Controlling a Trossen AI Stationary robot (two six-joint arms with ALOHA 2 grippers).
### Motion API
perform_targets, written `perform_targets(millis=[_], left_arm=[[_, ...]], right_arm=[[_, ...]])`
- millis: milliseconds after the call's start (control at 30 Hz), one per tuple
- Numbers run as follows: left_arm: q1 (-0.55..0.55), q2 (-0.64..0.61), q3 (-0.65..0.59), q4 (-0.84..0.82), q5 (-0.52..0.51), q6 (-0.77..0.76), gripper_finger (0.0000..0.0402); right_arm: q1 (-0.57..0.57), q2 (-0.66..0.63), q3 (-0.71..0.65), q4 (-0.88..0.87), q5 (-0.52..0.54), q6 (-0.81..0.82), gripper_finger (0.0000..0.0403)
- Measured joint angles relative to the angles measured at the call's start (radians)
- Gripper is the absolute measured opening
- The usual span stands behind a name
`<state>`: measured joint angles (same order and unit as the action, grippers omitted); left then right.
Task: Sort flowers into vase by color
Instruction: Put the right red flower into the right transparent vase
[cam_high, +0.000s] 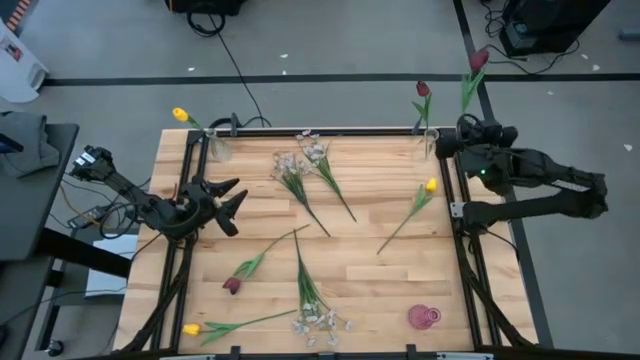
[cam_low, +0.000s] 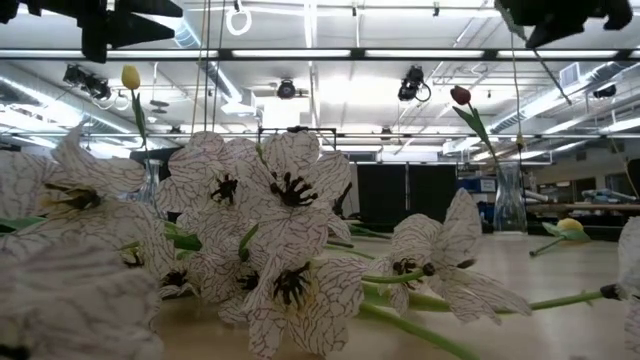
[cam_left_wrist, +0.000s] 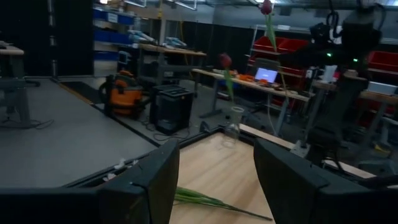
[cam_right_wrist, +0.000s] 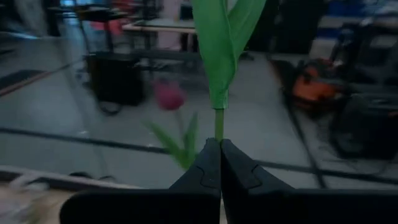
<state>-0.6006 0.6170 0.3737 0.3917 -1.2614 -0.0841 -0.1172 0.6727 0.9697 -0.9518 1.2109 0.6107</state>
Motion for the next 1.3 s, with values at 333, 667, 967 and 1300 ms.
perform_targets(millis=[333,667,967,1300], left_arm=[[0.024,0.0,0.0,0.009,-0.002,-0.001,0.0211],[0.025,0.0,0.0,0.008,0.0,-0.025,0.0211],[0.025,0.001,0.0,0.004,-0.001,-0.024,0.0211],[0.025,0.001,0.0,0.0,-0.002,-0.024,0.0211]], right_arm=[[-0.344,-0.127,-0.213,0.838,-0.45,-0.654,0.0005],[-0.815,-0.013,-0.227,0.865,-0.972,-0.624,0.0005],[-0.777,-0.014,-0.229,0.858,-0.93,-0.649,0.0005],[-0.674,0.153,-0.229,1.017,-0.525,-0.738,0.0005]])
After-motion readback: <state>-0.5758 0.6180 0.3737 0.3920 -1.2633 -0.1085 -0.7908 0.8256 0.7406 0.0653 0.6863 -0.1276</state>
